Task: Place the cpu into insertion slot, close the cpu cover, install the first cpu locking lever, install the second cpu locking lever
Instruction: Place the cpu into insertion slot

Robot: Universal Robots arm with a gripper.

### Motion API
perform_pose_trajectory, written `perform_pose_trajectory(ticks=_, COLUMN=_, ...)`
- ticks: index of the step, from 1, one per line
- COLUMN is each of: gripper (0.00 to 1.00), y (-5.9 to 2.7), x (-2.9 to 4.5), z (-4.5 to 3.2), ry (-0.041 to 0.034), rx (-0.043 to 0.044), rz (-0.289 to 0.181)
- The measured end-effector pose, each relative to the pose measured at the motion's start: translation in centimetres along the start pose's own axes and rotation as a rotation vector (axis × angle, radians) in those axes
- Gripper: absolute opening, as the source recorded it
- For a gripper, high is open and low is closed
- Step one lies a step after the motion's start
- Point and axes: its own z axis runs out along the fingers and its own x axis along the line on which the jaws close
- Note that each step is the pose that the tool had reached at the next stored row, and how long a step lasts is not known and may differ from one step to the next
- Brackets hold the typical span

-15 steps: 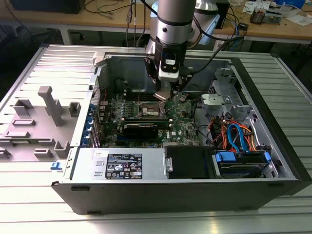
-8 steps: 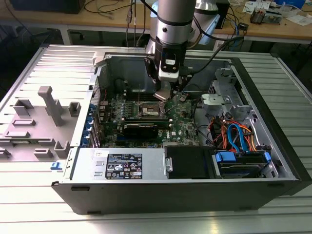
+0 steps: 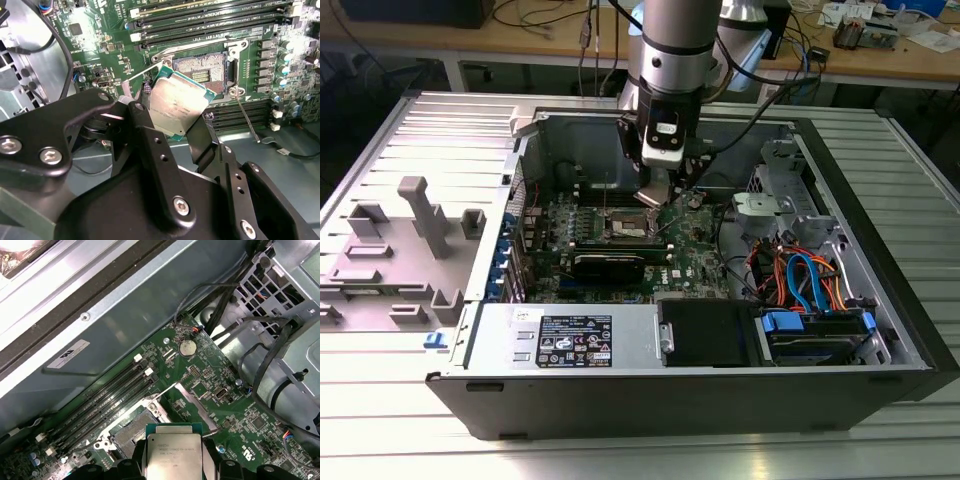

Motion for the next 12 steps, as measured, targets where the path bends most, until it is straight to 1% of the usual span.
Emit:
perform_pose_trajectory(ticks=3, gripper=0.54, y=0.0, x=0.0, z=0.14, ry=-0.0017, rx=-0.0011, rz=0.044)
perform_pose_trajectory(ticks=6, gripper=0.54, y=-0.01, x=-0.01, z=0.25, ry=-0.003, rx=-0.0016, rz=0.075)
perform_pose_trajectory(ticks=10, gripper=0.54, y=-0.02, x=-0.01, z=0.46, ry=-0.0054, rx=-0.0027, rz=0.14)
perform_pose_trajectory(ticks=12, gripper=0.54, y=-0.02, x=-0.01, z=0.53, ry=-0.0062, rx=-0.0032, rz=0.162)
